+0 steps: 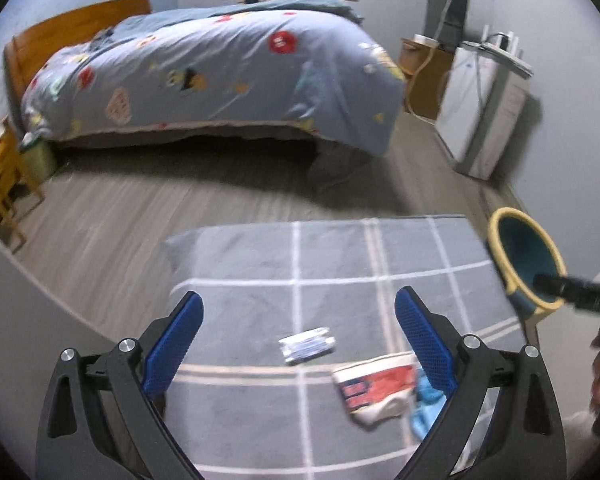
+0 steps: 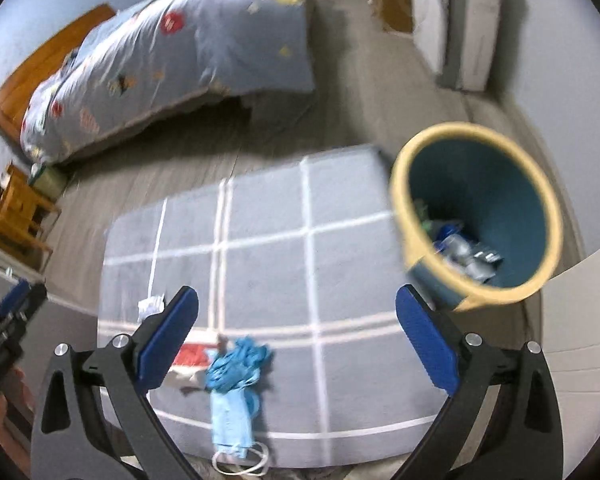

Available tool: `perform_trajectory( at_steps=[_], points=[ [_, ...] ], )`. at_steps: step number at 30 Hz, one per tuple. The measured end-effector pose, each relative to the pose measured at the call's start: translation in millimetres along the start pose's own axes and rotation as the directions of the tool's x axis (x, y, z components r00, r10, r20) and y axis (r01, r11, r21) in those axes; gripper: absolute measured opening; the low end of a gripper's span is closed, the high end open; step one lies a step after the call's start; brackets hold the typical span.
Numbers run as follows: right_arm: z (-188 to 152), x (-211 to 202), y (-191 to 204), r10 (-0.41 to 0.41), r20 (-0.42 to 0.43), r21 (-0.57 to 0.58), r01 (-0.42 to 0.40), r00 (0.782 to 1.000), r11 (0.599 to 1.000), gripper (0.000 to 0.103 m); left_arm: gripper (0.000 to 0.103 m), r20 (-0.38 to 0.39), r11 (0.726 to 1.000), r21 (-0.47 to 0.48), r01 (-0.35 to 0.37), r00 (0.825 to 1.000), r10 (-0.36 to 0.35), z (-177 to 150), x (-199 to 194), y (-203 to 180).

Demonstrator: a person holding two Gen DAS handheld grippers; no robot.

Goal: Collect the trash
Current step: 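Grasp the white medicine sachet with the left gripper while the right gripper grasps the blue cloth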

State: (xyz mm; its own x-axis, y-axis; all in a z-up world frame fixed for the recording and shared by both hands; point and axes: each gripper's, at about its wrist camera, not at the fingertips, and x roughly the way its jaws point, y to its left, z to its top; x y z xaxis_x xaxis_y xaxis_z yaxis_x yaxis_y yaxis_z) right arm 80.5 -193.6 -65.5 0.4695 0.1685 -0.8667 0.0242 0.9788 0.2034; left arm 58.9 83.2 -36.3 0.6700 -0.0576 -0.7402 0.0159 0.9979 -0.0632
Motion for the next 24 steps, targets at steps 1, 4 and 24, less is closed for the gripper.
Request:
perform_trajectory(
  at_steps=[1,4,24],
  points=[
    [-5.1,13.3,9.1,-0.010,-0.027,-0.023,0.010,1.000,1.000,0.097,0.096,-0.007,1.000,-0.011,0.005,1.000,-0.005,-4.7,4.7,9.4],
    [-16.8,40.5,22.8,-0.020,-0.089,-0.027,0.017,0.996,0.999,0.097,0.096,-0.053,0.999,-0.035,-0.015,0.998,0.013,-10.5,22.0,24.9],
    [-63.5,111.3,43.4,0.066,-0.328,0.023,-0.061,0.943,0.998,0.052,0.096,-0.203,0.996,0.075,0.050,0.979,-0.034,-31.0,92.9,17.9]
  ],
)
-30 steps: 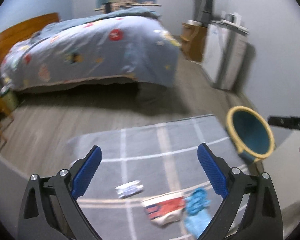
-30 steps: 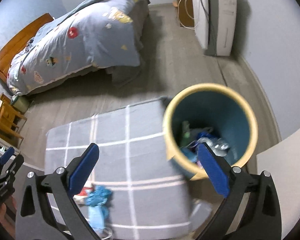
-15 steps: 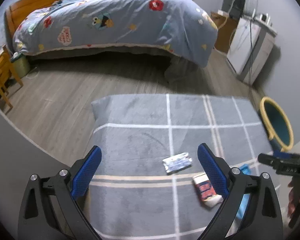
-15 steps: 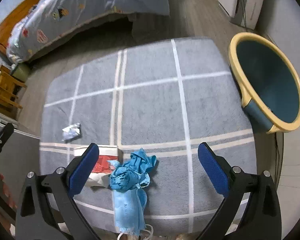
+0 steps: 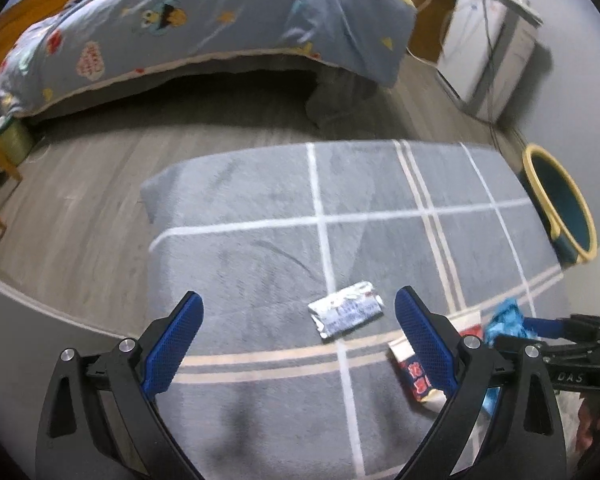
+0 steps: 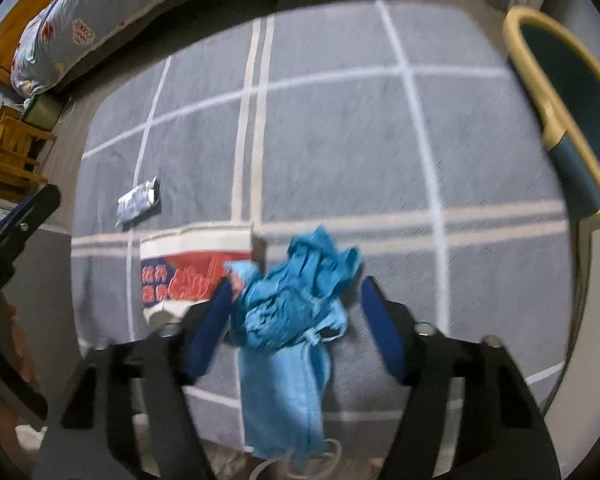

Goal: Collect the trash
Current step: 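Grasp the white medicine sachet with the left gripper while the right gripper grasps the blue cloth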

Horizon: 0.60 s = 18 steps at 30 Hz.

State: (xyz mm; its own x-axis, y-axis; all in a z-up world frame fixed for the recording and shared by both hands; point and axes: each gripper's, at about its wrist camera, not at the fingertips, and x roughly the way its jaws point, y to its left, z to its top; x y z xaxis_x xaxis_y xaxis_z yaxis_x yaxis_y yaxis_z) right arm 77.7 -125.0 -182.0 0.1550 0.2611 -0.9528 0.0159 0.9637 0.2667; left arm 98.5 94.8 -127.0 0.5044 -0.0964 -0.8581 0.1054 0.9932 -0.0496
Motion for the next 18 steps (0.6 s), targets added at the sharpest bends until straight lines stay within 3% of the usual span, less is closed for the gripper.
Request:
perform_trajectory(
  at_steps=[2,3,13,18],
  points=[
    [3.0,-2.8,-0.1,-0.002,0.010,-0.005,0.002,1.000,1.000,0.039,0.096,-0.009,1.000,0.021,-0.001,1.000,0.001,-1.0,3.1,-5.0],
    [5.4,-5.3,-0.2,-0.006,0.019,-0.009,0.006,1.000,1.000,0.038,0.096,-0.013,1.000,0.021,0.002,1.000,-0.001,-1.2,4.3,-5.5],
    [58.3,-56.6,-11.6,-0.073,0.121,-0.101,0.085,0.990,0.991,0.037,0.095,-0.115,0.999,0.050,0.009,0.993,-0.003,-8.2,40.2,-17.4],
    [67.8,-44.8,-27.5,0.007,0.117,-0.007,-0.006,0.993,1.000,0.037,0.094,-0.148,0.999,0.035,0.011,0.989,-0.005,-11.0,60.2,-23.2]
  ],
)
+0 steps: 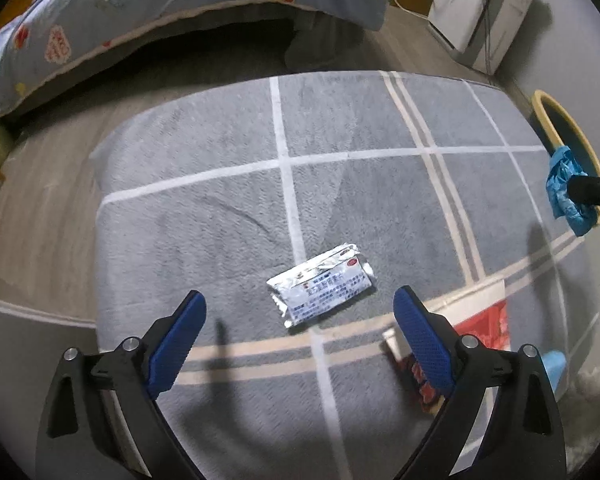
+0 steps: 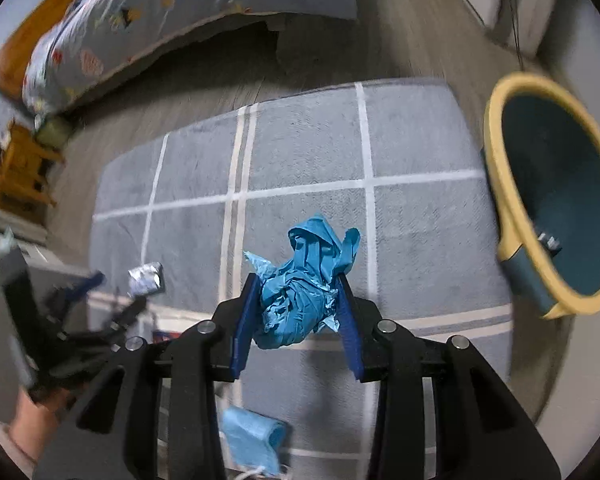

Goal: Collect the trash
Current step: 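Grasp the white medicine sachet with the left gripper while the right gripper grasps the blue cloth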

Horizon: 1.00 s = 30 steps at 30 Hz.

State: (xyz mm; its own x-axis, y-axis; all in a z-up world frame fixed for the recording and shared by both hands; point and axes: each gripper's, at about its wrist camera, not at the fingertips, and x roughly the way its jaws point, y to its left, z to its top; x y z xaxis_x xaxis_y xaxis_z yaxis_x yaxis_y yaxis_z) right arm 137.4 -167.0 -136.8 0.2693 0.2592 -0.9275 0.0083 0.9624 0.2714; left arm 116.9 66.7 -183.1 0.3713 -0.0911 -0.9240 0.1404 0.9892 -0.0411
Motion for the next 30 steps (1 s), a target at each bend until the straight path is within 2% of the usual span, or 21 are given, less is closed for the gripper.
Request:
perform_trajectory(
  at_steps=[5,7,11,13,21,27,30],
  points=[
    [9.2,-1.7,-9.1,0.009,0.011,0.013,-0.009,1.000,1.000,0.037,0.093,-0.004,0.999,-0.043,0.008,1.000,-0.008,3.1,11.5,-4.2],
    [13.0,-1.9,-10.9,0.006,0.017,0.011,-0.006,1.000,1.000,0.037,0.083,-0.024,1.000,-0.023,-0.012,1.000,0.011,2.9,18.2,-9.7],
    [16.1,-4.8,-17.1,0.004,0.025,0.011,-0.004,1.000,1.000,0.037,0.079,-0.013,0.999,-0.030,-0.041,0.999,0.041,4.5,20.1,-11.9],
    [17.1,-5.8,-20.0,0.008,0.026,0.019,-0.009,1.000,1.000,0.037,0.070,-0.010,0.998,-0.032,-0.055,0.998,0.054,6.1,20.0,-12.4],
    [16.9,-14.6,-19.3,0.020,0.044,0.009,-0.020,0.999,1.000,0.037,0.065,-0.013,0.997,-0.020,-0.074,0.997,0.074,6.3,18.7,-15.9],
    [18.1,-23.2,-14.1,0.000,0.065,-0.024,0.001,0.998,1.000,0.037,0.063,-0.015,0.997,0.006,-0.074,0.997,0.074,6.0,15.5,-22.2],
    [23.4,-38.3,-12.7,-0.007,0.098,-0.041,0.011,0.995,0.999,0.037,0.063,0.017,0.997,0.015,-0.075,0.997,0.075,11.7,7.3,-28.0]
  ],
)
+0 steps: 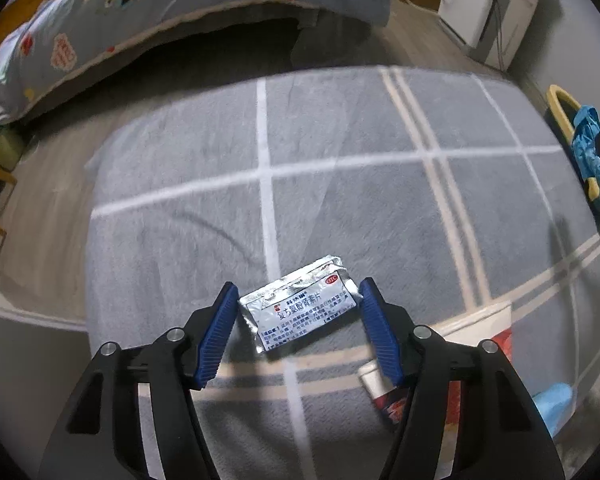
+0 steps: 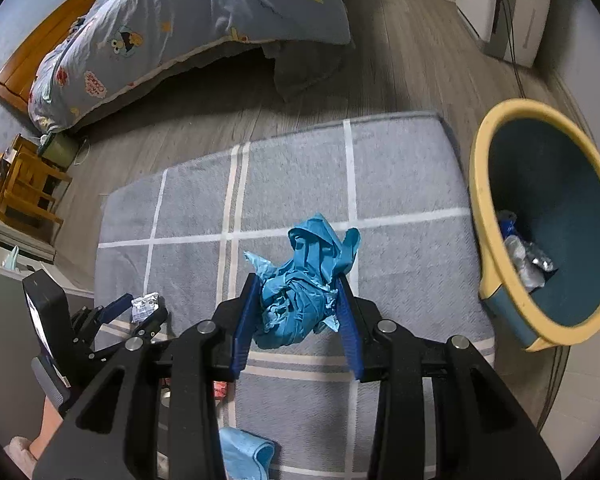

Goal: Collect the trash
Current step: 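Carry the sachet and blue cloth over the bin and release both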

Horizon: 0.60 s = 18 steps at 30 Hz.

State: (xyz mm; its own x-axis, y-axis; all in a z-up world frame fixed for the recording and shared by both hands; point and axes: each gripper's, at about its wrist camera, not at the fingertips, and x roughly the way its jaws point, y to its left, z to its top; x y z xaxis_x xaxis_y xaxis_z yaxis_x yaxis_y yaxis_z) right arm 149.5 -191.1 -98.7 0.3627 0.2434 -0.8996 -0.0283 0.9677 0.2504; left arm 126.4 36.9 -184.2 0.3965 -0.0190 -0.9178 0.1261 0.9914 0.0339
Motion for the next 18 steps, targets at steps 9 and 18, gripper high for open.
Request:
perform_trajectory(
  at_steps=[9,18],
  points=[
    [26.6,-48.9,-38.1,-0.026,0.113,0.033,0.023,0.993,0.999,0.037,0.063,0.122,0.999,0.023,0.034,0.992,-0.037,27.6,-34.0,-19.8],
    [36.9,-84.0,-83.7,-0.062,0.174,0.044,0.055,0.983,0.998,0.037,0.063,0.185,0.996,0.080,0.050,0.981,-0.064,47.6,-50.1,-54.0]
  ],
)
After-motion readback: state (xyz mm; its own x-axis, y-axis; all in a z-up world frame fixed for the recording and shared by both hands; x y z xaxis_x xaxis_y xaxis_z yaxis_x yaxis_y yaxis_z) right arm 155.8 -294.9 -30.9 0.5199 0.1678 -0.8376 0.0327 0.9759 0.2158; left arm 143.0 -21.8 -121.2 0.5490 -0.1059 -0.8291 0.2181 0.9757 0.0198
